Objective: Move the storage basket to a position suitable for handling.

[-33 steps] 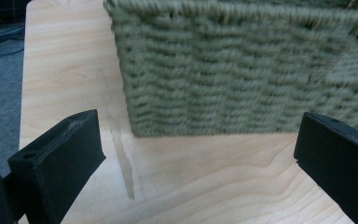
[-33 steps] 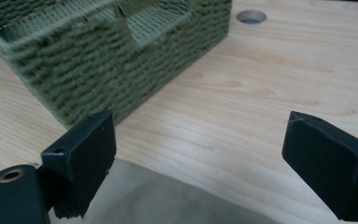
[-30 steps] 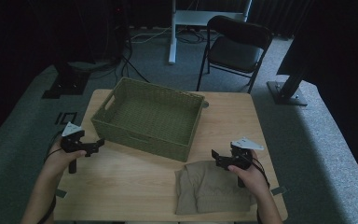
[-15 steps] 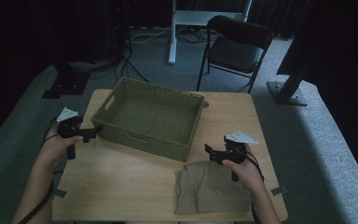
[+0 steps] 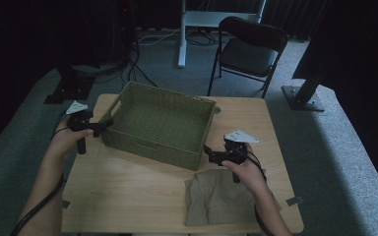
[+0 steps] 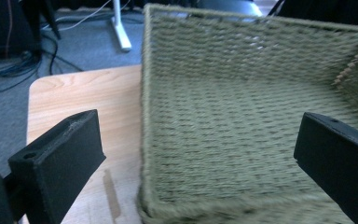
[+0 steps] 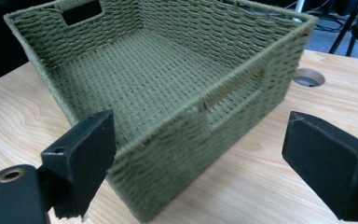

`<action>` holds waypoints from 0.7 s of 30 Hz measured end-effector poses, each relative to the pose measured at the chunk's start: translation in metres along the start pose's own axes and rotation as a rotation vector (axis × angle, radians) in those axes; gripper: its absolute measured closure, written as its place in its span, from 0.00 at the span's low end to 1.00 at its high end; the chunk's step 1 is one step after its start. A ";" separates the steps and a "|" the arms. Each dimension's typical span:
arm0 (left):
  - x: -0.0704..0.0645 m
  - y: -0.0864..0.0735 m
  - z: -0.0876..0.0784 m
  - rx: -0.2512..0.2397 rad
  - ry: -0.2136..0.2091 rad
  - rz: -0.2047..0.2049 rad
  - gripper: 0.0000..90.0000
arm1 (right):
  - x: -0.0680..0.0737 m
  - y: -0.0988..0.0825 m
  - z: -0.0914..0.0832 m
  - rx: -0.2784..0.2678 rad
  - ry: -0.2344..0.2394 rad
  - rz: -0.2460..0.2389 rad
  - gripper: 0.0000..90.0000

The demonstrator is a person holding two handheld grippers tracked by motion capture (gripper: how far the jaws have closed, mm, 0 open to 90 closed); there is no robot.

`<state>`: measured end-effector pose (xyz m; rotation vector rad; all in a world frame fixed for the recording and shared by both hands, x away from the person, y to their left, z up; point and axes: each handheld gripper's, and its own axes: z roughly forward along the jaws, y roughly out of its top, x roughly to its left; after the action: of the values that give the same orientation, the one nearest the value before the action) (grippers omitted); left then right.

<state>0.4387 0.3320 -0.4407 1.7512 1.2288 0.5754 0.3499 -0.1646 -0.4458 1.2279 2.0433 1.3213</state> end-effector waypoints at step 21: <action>0.009 -0.012 0.033 -0.024 0.081 -0.043 0.56 | 0.016 0.001 0.043 0.022 -0.034 0.015 0.15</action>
<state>0.4619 0.3281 -0.4679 1.6919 1.3068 0.6393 0.3730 -0.1289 -0.4632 1.2685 2.0340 1.2794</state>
